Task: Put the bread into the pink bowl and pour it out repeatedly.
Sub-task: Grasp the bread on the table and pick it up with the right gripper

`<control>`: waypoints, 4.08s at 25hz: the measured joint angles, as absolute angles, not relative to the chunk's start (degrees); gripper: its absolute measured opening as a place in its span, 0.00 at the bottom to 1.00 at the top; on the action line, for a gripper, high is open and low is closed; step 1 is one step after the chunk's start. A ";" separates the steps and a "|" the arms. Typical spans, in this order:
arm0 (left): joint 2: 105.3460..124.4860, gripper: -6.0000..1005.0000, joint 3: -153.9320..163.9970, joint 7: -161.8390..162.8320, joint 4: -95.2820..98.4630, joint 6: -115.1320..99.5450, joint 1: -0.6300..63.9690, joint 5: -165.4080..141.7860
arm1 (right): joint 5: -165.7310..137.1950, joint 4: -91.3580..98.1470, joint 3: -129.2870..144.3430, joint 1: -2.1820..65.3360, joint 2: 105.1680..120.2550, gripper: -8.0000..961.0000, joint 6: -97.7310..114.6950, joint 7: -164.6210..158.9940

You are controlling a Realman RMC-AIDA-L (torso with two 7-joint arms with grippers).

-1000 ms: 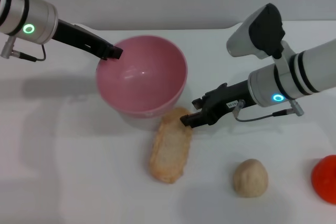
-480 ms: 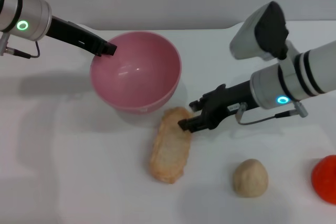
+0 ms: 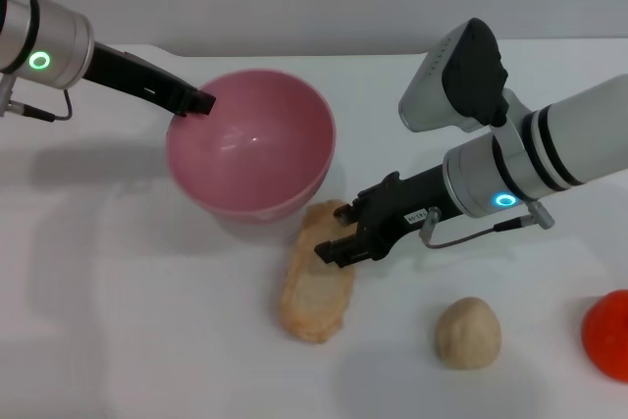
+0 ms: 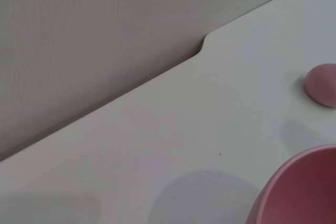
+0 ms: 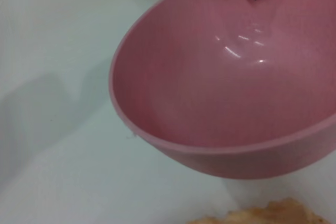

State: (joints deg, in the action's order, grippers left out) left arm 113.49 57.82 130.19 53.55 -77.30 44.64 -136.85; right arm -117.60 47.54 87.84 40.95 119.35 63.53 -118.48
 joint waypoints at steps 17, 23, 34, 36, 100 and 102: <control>113.72 0.05 58.23 130.11 53.88 -77.24 43.76 -136.84 | -113.59 40.30 92.20 43.58 119.42 0.63 58.26 -118.18; 113.97 0.05 58.29 129.65 53.88 -77.25 43.81 -136.84 | -113.38 39.93 92.34 44.01 119.45 0.63 58.08 -118.16; 114.07 0.05 58.26 129.46 53.88 -76.99 43.86 -136.84 | -113.28 38.56 92.67 45.02 119.36 0.63 57.56 -118.46; 114.10 0.05 58.26 129.46 53.88 -76.99 43.84 -136.84 | -113.26 38.46 92.71 45.03 119.37 0.63 57.51 -118.46; 114.16 0.05 57.82 128.12 53.88 -77.79 42.40 -136.60 | -111.53 37.83 94.38 44.29 119.62 0.14 55.79 -118.55; 114.12 0.05 57.82 128.12 53.88 -77.79 42.39 -136.51 | -111.53 37.86 94.38 44.27 119.62 0.14 55.81 -118.55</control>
State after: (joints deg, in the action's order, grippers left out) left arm 114.12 57.82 128.12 53.88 -77.79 42.39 -136.51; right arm -111.53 37.86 94.38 44.27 119.62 55.81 -118.55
